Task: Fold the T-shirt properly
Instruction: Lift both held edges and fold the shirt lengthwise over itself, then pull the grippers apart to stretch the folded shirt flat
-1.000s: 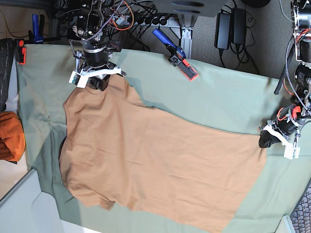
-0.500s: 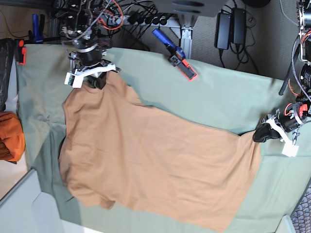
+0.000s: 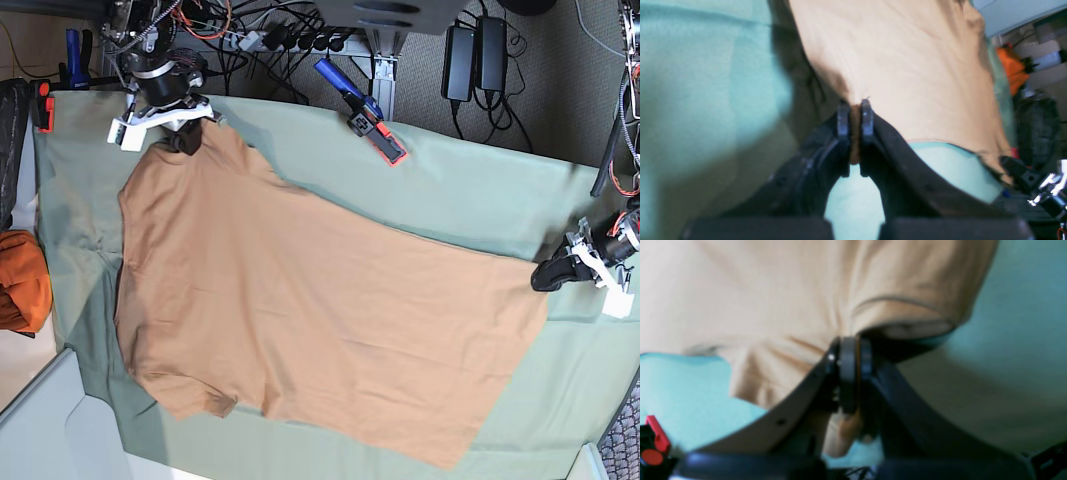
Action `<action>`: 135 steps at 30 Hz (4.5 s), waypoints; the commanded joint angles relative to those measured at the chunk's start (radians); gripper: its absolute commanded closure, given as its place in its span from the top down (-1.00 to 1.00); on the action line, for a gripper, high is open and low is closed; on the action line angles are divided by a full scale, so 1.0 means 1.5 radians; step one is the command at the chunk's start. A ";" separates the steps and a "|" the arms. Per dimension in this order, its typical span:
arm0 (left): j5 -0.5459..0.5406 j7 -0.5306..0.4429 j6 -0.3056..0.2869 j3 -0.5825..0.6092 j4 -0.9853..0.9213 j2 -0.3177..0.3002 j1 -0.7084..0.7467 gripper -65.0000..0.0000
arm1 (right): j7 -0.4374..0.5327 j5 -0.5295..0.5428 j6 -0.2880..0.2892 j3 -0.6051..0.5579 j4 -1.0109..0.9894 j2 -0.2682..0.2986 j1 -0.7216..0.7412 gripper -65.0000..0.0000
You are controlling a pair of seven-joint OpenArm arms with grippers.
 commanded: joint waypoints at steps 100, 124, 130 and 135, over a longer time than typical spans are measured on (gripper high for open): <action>0.194 -0.138 -0.017 0.056 -0.246 0.027 -0.318 0.28 | -0.029 -0.029 0.089 0.114 -0.285 0.083 0.392 0.34; 0.294 -0.235 0.040 0.056 -0.297 0.058 -0.292 0.28 | -0.011 0.003 0.090 0.101 -0.358 0.061 0.394 0.34; 0.303 -0.241 0.040 0.056 -0.318 0.071 -0.303 0.28 | -0.014 0.004 0.090 0.101 -0.358 0.061 0.395 0.34; 0.301 -0.236 0.040 0.056 -0.318 0.100 -0.306 0.28 | -0.022 0.012 0.090 0.101 -0.358 0.061 0.394 0.34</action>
